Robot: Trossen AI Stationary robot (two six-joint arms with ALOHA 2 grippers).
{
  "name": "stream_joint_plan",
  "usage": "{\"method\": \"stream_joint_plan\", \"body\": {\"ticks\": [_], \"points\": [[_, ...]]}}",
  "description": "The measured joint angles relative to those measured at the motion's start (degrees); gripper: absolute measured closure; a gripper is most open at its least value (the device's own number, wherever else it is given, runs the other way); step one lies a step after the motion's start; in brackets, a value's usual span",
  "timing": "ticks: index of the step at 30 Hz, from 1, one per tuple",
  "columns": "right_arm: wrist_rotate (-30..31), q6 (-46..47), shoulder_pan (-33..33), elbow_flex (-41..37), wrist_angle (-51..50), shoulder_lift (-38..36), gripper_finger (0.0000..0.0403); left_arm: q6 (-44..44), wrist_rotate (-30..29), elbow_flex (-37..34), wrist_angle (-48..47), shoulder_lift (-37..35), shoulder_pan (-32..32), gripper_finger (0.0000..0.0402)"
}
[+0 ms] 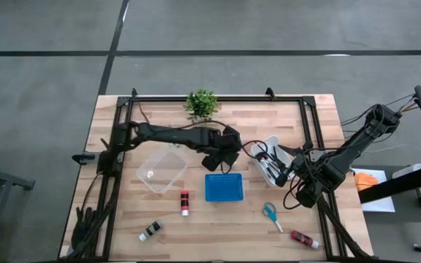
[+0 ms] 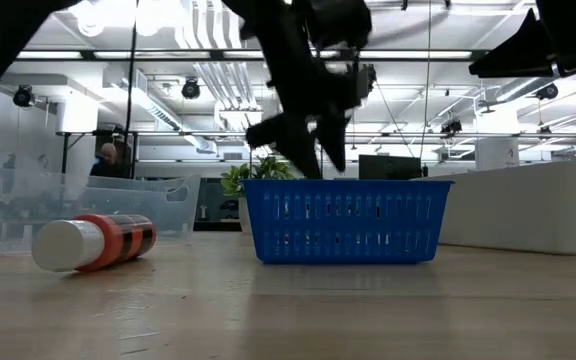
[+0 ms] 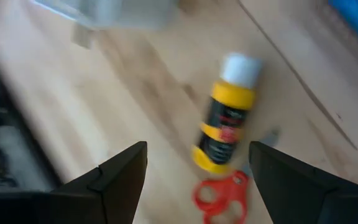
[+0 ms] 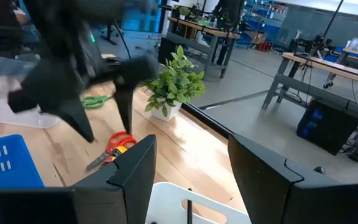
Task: Pick & Place Paint Supplies
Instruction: Put the yellow paint bottle in the blue bin
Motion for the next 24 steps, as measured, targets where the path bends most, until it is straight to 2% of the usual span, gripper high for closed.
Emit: {"method": "stream_joint_plan", "body": {"ticks": [8, 16, 21, 24], "points": [[-0.3, 0.2, 0.0, -0.4, 0.1, 0.0, 0.0203, 0.2, 0.6, 2.1, -1.6, 5.2, 1.7, 0.0114], [-0.3, 0.3, 0.0, -0.4, 0.1, 0.0, 0.0203, -0.3, 2.6, 1.6, -1.0, 5.8, 2.9, 0.0114], [-0.2, 0.2, 0.0, -0.4, 0.2, 0.0, 0.0203, -0.5, 7.5, 1.6, -1.1, 5.8, 3.1, 0.0114], [-0.2, 0.2, 0.0, -0.4, 0.3, 0.0, 0.0203, -0.7, 8.4, 1.5, -1.0, 5.8, 3.3, 0.0114]]}}
